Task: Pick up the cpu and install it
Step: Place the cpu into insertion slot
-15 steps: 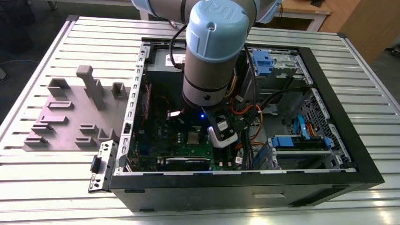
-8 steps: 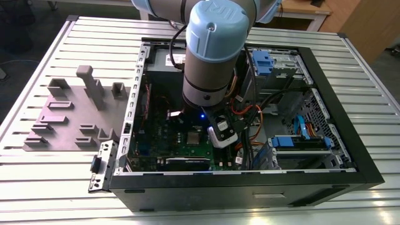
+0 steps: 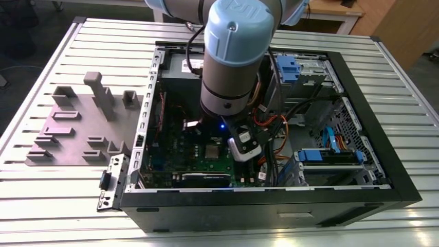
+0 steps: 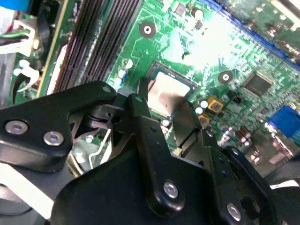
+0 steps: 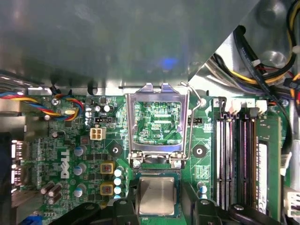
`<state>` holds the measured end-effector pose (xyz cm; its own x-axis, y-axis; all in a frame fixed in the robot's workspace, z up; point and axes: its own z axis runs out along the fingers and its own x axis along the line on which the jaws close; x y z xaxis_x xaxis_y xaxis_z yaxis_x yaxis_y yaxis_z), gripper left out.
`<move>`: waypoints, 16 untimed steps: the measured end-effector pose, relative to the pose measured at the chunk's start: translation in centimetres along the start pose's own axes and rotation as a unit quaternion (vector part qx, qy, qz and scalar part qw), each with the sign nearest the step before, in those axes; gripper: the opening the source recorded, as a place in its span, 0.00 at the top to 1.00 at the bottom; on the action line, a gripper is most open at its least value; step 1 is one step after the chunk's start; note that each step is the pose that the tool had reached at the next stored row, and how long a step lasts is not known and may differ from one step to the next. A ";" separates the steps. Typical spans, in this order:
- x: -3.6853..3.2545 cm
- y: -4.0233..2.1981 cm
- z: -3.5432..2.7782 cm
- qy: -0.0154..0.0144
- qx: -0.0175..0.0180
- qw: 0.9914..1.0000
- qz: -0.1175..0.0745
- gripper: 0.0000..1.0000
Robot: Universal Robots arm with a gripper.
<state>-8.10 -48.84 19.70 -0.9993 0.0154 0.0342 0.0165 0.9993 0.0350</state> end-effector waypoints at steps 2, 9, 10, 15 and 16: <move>0.01 0.01 -0.40 0.000 0.000 1.000 0.000 0.52; 0.02 0.02 -0.69 0.000 0.000 1.000 0.000 0.65; 0.02 0.02 -0.69 0.000 0.000 1.000 0.000 0.71; 0.02 0.02 -0.69 0.000 0.000 1.000 0.000 0.89; 0.02 0.02 -0.69 0.000 0.000 1.000 0.000 0.89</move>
<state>-8.10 -48.84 20.39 -0.9993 0.0153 0.0350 0.0165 0.9993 0.0349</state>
